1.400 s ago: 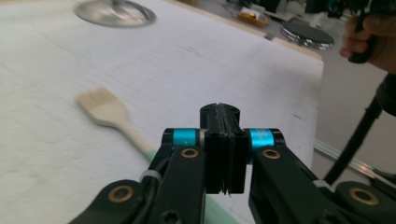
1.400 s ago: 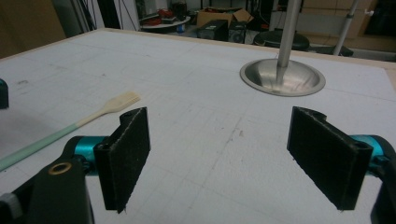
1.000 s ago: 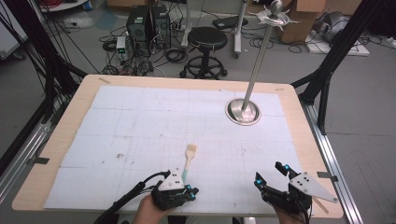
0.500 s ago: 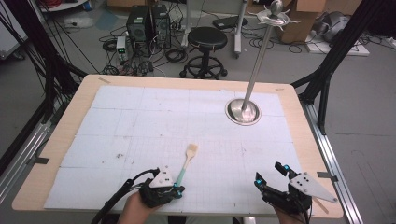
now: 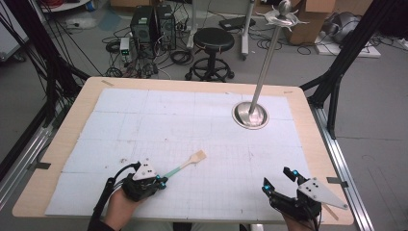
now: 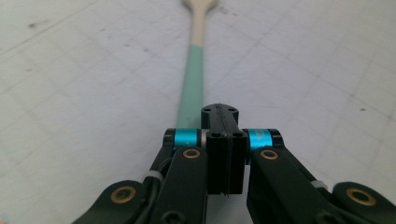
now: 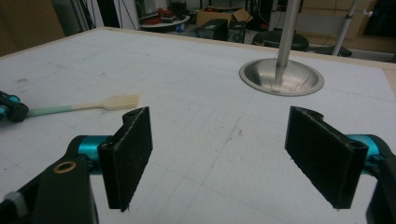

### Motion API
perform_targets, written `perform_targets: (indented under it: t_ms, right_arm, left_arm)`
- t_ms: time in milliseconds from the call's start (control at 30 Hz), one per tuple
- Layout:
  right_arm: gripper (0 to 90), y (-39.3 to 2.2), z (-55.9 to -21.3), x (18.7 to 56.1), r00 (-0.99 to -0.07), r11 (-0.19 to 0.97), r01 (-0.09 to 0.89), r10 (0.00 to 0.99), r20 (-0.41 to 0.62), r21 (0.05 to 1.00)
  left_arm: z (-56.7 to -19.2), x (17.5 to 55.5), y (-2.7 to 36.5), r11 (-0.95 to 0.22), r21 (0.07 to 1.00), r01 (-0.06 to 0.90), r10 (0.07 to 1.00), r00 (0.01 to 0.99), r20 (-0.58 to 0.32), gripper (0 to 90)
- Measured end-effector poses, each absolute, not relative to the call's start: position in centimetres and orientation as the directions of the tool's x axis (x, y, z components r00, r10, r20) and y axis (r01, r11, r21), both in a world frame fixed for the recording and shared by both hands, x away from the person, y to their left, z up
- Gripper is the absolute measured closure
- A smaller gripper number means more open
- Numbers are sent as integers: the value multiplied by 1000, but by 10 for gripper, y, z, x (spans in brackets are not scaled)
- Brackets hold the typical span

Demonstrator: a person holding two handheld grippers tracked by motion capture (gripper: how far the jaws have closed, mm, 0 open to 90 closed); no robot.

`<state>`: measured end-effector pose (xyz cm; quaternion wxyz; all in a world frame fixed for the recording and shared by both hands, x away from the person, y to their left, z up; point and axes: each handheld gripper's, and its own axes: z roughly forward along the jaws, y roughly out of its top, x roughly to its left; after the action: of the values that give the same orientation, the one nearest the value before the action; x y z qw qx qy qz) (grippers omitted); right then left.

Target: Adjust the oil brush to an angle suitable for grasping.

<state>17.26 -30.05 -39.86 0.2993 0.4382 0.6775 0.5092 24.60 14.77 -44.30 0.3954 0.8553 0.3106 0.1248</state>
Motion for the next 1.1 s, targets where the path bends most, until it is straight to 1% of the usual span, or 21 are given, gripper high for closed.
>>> perform_targets:
  t_ms: [467, 600, 700, 767, 867, 933, 1100]
  right_arm:
    - [218, -300, -399, 173, -438, 96, 289, 898, 42, 953]
    - [224, -299, -399, 174, -441, 100, 293, 897, 41, 951]
    - [280, -296, -399, 177, -460, 111, 299, 887, 41, 948]
    - [322, -291, -399, 180, -490, 136, 303, 871, 32, 943]
    - [403, -279, -395, 188, -534, 171, 294, 846, 13, 941]
    - [439, -270, -393, 194, -562, 181, 289, 827, 14, 940]
    - [556, -236, -390, 216, -630, 179, 293, 775, 48, 939]
  left_arm:
    - [-444, 266, 169, -443, 772, 456, 725, 688, 9, 895]
    - [-432, 261, 193, -345, 836, 427, 741, 671, -38, 895]
    - [-423, 254, 224, -234, 877, 420, 766, 635, -100, 895]
    - [-418, 248, 244, -172, 896, 409, 777, 616, -131, 894]
    - [-413, 239, 269, -139, 919, 368, 786, 606, -124, 895]
    - [-412, 233, 283, -121, 933, 339, 795, 596, -113, 895]
    - [-409, 226, 305, -31, 958, 286, 805, 575, -146, 894]
